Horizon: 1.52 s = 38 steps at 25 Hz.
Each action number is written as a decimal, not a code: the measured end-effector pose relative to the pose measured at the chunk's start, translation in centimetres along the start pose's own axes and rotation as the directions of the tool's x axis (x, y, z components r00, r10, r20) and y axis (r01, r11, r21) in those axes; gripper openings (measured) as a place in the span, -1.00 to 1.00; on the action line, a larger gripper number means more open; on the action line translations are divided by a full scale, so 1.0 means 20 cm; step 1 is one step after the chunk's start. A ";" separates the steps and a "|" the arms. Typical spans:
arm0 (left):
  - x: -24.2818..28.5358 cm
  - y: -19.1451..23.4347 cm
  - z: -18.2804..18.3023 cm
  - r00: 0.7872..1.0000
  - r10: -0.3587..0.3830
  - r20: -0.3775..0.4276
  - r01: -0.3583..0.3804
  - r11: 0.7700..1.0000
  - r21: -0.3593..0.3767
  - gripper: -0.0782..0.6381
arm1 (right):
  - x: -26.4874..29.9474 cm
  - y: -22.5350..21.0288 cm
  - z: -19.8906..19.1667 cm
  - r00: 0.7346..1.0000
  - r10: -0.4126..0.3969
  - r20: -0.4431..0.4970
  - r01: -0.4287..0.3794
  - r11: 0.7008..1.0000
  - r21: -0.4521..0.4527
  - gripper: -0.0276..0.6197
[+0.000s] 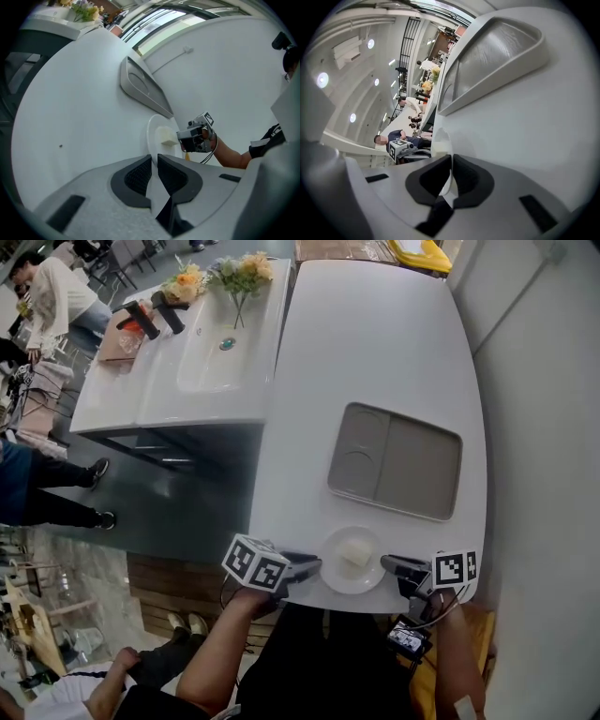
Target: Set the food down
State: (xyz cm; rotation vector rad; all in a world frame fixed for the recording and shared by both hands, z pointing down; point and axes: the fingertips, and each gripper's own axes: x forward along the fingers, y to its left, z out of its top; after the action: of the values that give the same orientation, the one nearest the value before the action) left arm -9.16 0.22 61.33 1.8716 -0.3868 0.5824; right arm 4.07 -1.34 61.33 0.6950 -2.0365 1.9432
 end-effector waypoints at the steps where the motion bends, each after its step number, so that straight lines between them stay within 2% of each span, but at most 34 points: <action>1: -0.01 -0.01 0.01 1.000 -0.007 0.001 0.007 1.000 0.011 -0.67 | -0.01 0.02 0.00 1.000 0.003 0.014 -0.003 1.000 0.001 -0.87; 10: -0.03 -0.18 0.21 0.999 -0.034 -0.014 0.036 0.988 0.151 -0.67 | -0.22 0.17 0.09 0.989 -0.041 0.140 0.051 0.996 -0.066 -0.87; 16: 0.02 -0.28 0.37 0.999 -0.029 -0.022 0.033 0.979 0.203 -0.67 | -0.37 0.21 0.22 0.981 -0.056 0.185 0.077 0.991 -0.106 -0.87; 22: 0.10 -0.33 0.60 1.000 0.021 -0.014 -0.017 0.973 0.230 -0.67 | -0.47 0.17 0.41 0.979 -0.030 0.200 0.057 0.990 -0.132 -0.87; 27: 0.23 -0.32 0.81 0.997 0.073 0.006 -0.073 0.972 0.225 -0.67 | -0.54 0.06 0.64 0.979 -0.019 0.203 0.051 0.987 -0.153 -0.87; 32: 0.35 -0.26 0.98 0.993 0.115 0.002 -0.113 0.969 0.221 -0.67 | -0.57 -0.04 0.84 0.979 -0.033 0.202 0.066 0.984 -0.162 -0.87; 38: 0.46 -0.17 1.09 0.986 0.167 -0.031 -0.154 0.958 0.241 -0.67 | -0.55 -0.15 0.97 0.978 -0.076 0.192 0.109 0.980 -0.166 -0.86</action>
State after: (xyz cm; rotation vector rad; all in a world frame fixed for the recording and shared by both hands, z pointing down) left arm 4.77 -18.79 57.33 2.0622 -0.4546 0.8151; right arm 17.90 -18.50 56.95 0.9402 -2.2069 1.6774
